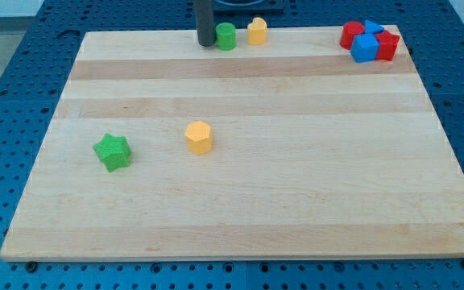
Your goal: Touch the bottom side of the yellow hexagon
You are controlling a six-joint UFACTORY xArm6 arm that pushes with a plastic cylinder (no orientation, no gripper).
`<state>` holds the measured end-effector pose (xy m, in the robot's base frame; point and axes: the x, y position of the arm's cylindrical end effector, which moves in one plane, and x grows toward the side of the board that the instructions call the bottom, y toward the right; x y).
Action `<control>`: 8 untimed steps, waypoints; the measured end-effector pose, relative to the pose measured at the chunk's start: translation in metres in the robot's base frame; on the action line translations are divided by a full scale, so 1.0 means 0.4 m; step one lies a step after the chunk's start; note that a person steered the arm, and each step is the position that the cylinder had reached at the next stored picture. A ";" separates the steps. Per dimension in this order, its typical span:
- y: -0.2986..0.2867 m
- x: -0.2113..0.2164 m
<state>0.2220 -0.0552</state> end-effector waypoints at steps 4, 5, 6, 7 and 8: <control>0.241 0.294; 0.312 0.441; 0.264 0.581; 0.042 0.661; -0.156 0.624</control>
<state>0.4715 -0.1177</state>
